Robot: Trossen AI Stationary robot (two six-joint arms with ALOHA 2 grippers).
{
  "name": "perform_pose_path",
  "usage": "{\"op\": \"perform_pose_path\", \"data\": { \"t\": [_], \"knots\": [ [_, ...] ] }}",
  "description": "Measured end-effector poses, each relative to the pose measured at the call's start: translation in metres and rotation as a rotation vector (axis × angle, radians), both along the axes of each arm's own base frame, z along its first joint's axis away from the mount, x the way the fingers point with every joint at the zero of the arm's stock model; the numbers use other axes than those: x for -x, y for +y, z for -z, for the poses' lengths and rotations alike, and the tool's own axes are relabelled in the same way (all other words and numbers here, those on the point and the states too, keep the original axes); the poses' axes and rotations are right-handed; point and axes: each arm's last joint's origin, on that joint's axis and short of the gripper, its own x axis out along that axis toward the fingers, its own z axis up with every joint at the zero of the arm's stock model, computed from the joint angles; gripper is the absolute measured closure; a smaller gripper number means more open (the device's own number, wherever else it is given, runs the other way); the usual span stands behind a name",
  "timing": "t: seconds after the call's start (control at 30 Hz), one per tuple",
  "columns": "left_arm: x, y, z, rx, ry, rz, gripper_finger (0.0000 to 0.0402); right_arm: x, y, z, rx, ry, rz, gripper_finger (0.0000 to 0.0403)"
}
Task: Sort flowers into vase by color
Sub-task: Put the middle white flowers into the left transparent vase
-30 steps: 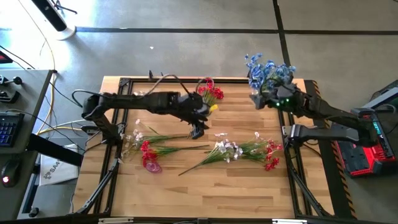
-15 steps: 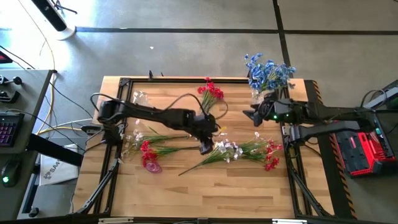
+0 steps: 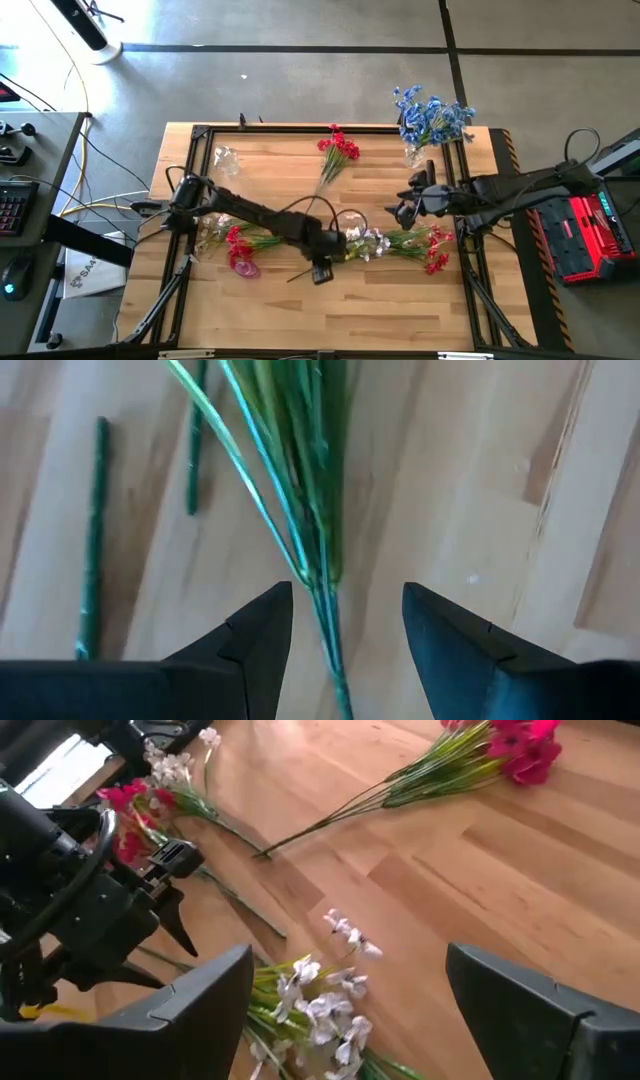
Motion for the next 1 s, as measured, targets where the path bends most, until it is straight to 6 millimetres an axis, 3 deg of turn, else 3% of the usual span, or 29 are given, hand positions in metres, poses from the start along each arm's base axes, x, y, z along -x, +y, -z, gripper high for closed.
{"op": "perform_pose_path", "data": {
  "t": [0.17, 0.33, 0.53, 0.77, 0.9, 1.0],
  "knots": [
    [0.001, -0.010, 0.010, -0.059, 0.015, -0.008, 0.0229, 0.001, 0.010, 0.000, -0.008, -0.026, 0.023, 0.0084],
    [0.000, -0.010, 0.033, -0.097, 0.082, -0.011, 0.0247, 0.004, 0.020, 0.000, -0.033, -0.050, 0.040, 0.0084],
    [-0.001, -0.012, 0.039, -0.094, 0.098, -0.045, 0.0281, 0.008, 0.033, 0.000, -0.111, -0.081, 0.051, 0.0084],
    [0.003, -0.012, 0.028, -0.078, 0.091, -0.055, 0.0391, 0.012, 0.045, 0.002, -0.178, -0.100, 0.064, 0.0084],
    [0.007, -0.014, 0.017, -0.018, 0.104, -0.050, 0.0385, 0.012, 0.052, 0.003, -0.237, -0.107, 0.066, 0.0084],
    [0.012, -0.016, -0.003, -0.001, 0.063, -0.048, 0.0395, 0.007, 0.058, 0.002, -0.275, -0.137, 0.047, 0.0084]
  ]
}}
